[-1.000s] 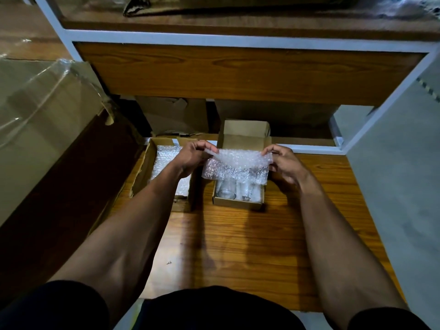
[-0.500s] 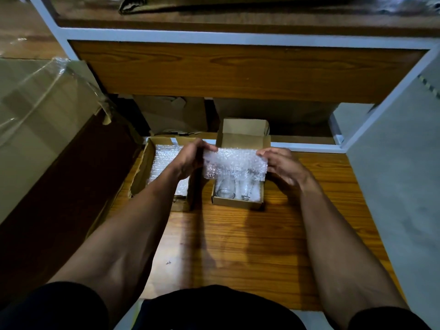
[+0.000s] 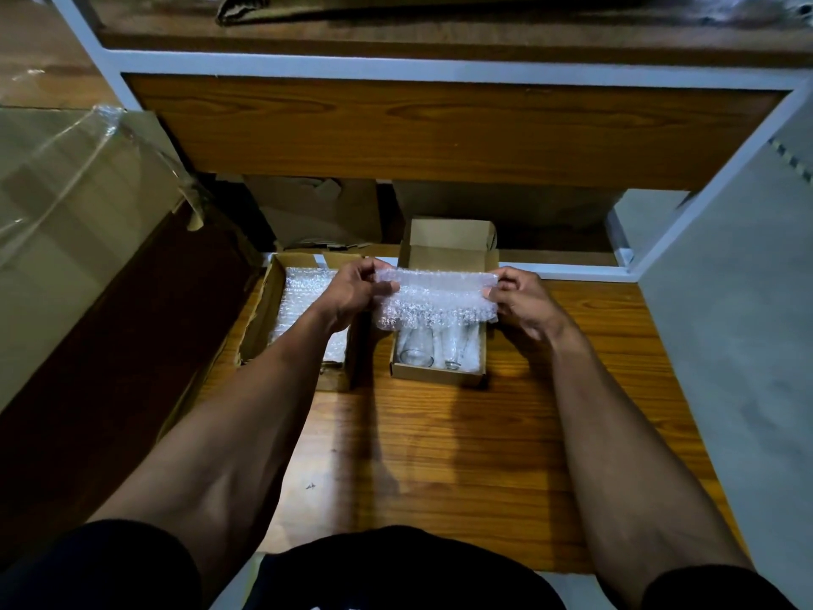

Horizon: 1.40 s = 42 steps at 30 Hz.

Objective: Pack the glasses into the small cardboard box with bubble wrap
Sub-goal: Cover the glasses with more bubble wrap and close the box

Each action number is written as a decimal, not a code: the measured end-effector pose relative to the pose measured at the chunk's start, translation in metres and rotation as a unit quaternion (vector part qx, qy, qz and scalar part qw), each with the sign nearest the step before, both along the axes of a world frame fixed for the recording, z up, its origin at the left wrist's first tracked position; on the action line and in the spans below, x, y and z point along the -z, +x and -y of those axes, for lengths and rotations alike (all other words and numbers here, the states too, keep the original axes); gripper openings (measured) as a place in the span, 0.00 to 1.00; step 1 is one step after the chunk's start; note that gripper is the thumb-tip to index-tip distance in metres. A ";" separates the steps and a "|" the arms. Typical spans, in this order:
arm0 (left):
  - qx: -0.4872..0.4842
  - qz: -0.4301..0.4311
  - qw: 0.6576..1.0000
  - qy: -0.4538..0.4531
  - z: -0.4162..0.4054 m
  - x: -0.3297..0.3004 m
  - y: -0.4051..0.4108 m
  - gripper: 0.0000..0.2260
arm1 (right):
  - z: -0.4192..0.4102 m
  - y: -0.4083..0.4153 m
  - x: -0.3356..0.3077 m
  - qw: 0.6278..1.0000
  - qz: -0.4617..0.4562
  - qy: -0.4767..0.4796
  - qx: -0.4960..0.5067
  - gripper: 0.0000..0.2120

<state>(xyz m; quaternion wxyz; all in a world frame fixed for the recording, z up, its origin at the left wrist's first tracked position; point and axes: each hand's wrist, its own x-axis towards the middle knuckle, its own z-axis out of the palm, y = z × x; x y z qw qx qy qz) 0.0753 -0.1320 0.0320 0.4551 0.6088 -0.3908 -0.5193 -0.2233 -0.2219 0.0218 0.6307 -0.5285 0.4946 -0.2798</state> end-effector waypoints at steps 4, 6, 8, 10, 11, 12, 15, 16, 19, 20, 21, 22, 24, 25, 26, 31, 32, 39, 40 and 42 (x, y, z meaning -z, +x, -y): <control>0.015 0.000 1.000 -0.022 0.000 0.000 0.000 0.08 | -0.004 0.002 -0.006 1.000 -0.005 -0.023 0.004 0.08; 0.025 0.024 0.999 -0.041 0.000 0.001 0.001 0.08 | -0.005 0.001 -0.007 0.999 -0.008 -0.034 0.006 0.07; 0.038 0.033 0.997 -0.053 -0.002 0.000 -0.001 0.08 | -0.007 0.001 -0.008 0.999 -0.009 -0.037 0.008 0.08; 0.042 0.038 0.997 -0.056 -0.003 -0.001 -0.002 0.09 | -0.008 0.000 -0.008 0.999 -0.006 -0.038 0.008 0.09; 0.043 0.036 0.997 -0.052 -0.003 0.000 -0.001 0.10 | -0.009 0.000 -0.008 0.999 -0.006 -0.035 0.007 0.10; 0.046 0.031 0.997 -0.045 -0.003 0.001 0.000 0.10 | -0.009 0.000 -0.007 1.000 -0.008 -0.029 0.008 0.10; 0.042 0.026 0.998 -0.026 -0.003 0.005 0.001 0.10 | -0.009 -0.001 -0.004 1.000 0.000 -0.006 0.025 0.12; 0.035 0.024 0.999 -0.022 -0.002 0.005 0.001 0.09 | -0.009 -0.002 -0.003 1.000 0.009 0.003 0.030 0.13; 0.005 0.002 1.000 0.000 -0.002 0.000 -0.004 0.09 | -0.008 -0.004 -0.001 0.998 0.039 0.018 0.039 0.13; 0.000 -0.011 1.000 0.008 -0.001 0.000 -0.004 0.09 | -0.009 -0.004 -0.002 0.998 0.044 0.017 0.037 0.11; -0.003 -0.024 1.000 0.010 0.000 0.000 -0.004 0.09 | -0.011 -0.003 -0.003 0.999 0.040 0.011 0.031 0.09; -0.002 -0.028 1.000 0.009 0.001 0.000 -0.003 0.09 | -0.012 -0.002 -0.005 0.999 0.030 -0.001 0.020 0.07; 0.004 -0.020 1.000 0.002 0.003 0.002 -0.001 0.06 | -0.015 -0.001 -0.011 1.000 0.001 -0.020 0.009 0.11; 0.004 -0.016 1.000 -0.003 0.003 0.003 0.000 0.05 | -0.015 -0.002 -0.012 1.000 -0.009 -0.022 0.011 0.14; 0.004 -0.011 1.000 -0.008 0.003 0.004 0.000 0.05 | -0.016 -0.002 -0.014 1.000 -0.011 -0.025 0.012 0.16; -0.006 -0.008 1.000 -0.010 0.001 0.004 -0.005 0.16 | -0.011 -0.001 -0.010 1.000 -0.002 -0.017 0.014 0.20; -0.011 -0.006 1.000 -0.006 0.001 0.004 -0.006 0.19 | -0.010 -0.001 -0.008 1.000 0.002 -0.013 0.013 0.21; 0.021 -0.028 0.999 -0.008 -0.001 0.009 -0.002 0.12 | -0.006 -0.003 0.000 1.000 0.010 -0.011 0.015 0.12; 0.029 -0.024 0.999 -0.016 -0.001 0.009 -0.003 0.12 | -0.005 -0.003 0.001 1.000 0.014 -0.008 0.016 0.11; 0.040 -0.020 0.998 -0.032 -0.002 0.009 -0.004 0.12 | -0.007 -0.003 -0.002 1.000 0.017 -0.004 0.018 0.09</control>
